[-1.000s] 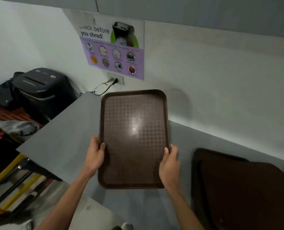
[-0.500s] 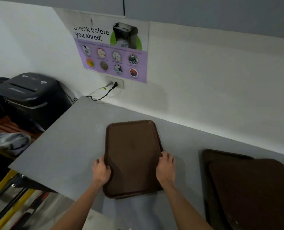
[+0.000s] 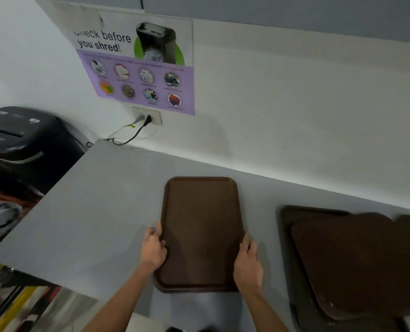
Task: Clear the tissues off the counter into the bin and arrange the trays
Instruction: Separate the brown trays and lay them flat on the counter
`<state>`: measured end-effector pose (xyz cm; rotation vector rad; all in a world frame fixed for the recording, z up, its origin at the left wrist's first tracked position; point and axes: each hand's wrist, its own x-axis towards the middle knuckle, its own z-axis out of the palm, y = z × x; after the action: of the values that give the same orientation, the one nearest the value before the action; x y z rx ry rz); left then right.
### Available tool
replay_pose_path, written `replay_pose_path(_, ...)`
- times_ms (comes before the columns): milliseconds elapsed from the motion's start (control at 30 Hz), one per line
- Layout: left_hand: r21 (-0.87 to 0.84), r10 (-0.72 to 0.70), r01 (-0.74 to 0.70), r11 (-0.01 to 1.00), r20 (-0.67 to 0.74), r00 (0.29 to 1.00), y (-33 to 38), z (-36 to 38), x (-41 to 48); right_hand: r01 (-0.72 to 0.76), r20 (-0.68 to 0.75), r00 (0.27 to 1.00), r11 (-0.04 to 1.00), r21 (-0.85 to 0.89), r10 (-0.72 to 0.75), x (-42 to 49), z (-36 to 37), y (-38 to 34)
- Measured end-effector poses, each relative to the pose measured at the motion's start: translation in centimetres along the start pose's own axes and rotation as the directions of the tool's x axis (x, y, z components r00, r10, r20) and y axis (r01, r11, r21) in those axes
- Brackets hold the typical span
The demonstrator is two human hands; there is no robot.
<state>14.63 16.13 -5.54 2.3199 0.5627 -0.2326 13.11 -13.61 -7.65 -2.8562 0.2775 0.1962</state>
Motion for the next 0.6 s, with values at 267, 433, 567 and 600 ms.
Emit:
replay_pose_path(267,0.076,0.14,-0.144,0.987,0.051,0.989,5.9,2.5,-2.1,-0.121,0.011,0.992,0.989,-0.083,0.122,-3.3,-1.4,4.6)
replay_pose_path(433,0.106,0.137,-0.145,0.984,0.086,0.987,6.9,3.4,-2.0,-0.099,0.089,0.99,0.992,-0.084,0.106,-3.1,-3.6,5.5)
replay_pose_path(567,0.14,0.095,-0.104,0.985,0.07,0.993,6.5,4.4,-1.3,-0.111,0.108,0.989,0.983,0.144,0.096,-3.7,-7.2,6.4)
replay_pose_path(600,0.196,0.132,-0.138,0.971,0.044,0.99,6.8,5.0,-1.5,-0.114,0.05,0.993,0.973,0.202,0.106,-4.1,-8.2,7.0)
